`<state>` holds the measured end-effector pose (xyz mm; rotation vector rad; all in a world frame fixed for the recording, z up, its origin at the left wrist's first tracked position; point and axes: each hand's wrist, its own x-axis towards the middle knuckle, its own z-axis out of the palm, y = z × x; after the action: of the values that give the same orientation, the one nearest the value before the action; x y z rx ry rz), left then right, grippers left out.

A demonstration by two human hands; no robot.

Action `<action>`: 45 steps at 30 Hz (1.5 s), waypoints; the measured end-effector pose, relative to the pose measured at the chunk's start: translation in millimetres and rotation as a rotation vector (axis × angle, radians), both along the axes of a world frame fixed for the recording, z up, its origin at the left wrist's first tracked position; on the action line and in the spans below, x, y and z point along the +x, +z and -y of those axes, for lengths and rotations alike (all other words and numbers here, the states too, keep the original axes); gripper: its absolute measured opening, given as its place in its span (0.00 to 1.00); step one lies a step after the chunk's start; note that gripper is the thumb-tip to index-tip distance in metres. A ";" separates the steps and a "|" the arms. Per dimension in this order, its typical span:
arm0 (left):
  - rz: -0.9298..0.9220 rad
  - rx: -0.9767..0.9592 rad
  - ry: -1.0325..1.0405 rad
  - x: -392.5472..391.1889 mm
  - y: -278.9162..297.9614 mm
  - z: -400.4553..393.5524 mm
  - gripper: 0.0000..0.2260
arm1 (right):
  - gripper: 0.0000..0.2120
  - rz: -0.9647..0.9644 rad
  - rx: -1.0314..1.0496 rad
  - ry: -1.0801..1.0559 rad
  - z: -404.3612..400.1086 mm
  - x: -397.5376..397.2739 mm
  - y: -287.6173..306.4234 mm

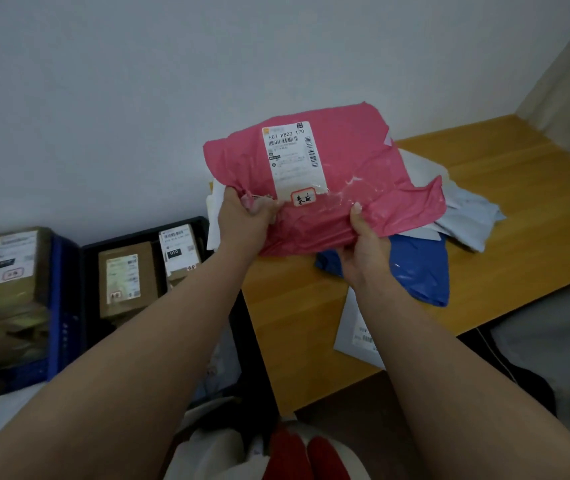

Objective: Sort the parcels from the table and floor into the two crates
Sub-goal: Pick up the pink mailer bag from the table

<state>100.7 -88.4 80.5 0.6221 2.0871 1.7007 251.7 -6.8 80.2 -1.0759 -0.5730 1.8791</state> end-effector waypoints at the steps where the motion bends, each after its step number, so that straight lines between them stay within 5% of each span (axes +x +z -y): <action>1: -0.007 0.007 0.004 0.0 -0.4 2.0 0.16 | 0.15 0.009 0.001 0.011 0.9 -1.0 -1.5; 4: -0.021 0.024 -0.002 -2.9 0.3 10.3 0.15 | 0.12 0.018 -0.005 0.022 6.9 -5.4 -3.3; 14: 0.025 0.077 0.021 -40.4 7.9 68.4 0.16 | 0.26 0.042 -0.073 0.014 57.4 -46.0 -0.9; 21: 0.053 0.048 0.069 -85.9 0.5 150.2 0.15 | 0.23 0.030 -0.076 0.012 108.8 -84.6 -14.7; 25: 0.130 -0.097 0.135 -110.1 -15.8 194.4 0.14 | 0.32 0.339 0.074 -0.009 132.7 -99.9 -35.4; 29: 0.130 -0.393 0.174 -126.6 -41.6 233.0 0.25 | 0.43 0.609 0.228 0.147 162.1 -110.8 -58.3; 31: 0.195 -0.529 0.154 -128.2 -58.9 251.2 0.23 | 0.45 0.759 0.292 0.249 174.7 -114.5 -71.5; 33: 0.282 -0.588 0.087 -124.0 -72.9 268.2 0.13 | 0.42 0.906 0.337 0.335 183.2 -116.1 -82.8; 36: 0.138 -0.861 -0.217 -120.3 -89.0 287.2 0.22 | 0.29 1.100 0.309 0.505 188.4 -116.0 -96.6; 40: 0.193 -1.108 -0.411 -119.6 -103.0 297.4 0.28 | 0.10 1.221 0.074 0.823 197.1 -114.9 -110.2; 45: 0.236 -1.181 -0.432 -120.9 -120.1 299.0 0.26 | 0.08 1.277 0.066 0.933 199.2 -116.1 -135.7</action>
<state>-20.2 -387.4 -39.6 0.3834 2.1091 0.1532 135.7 -206.0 -55.5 -2.1533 -2.1118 1.5729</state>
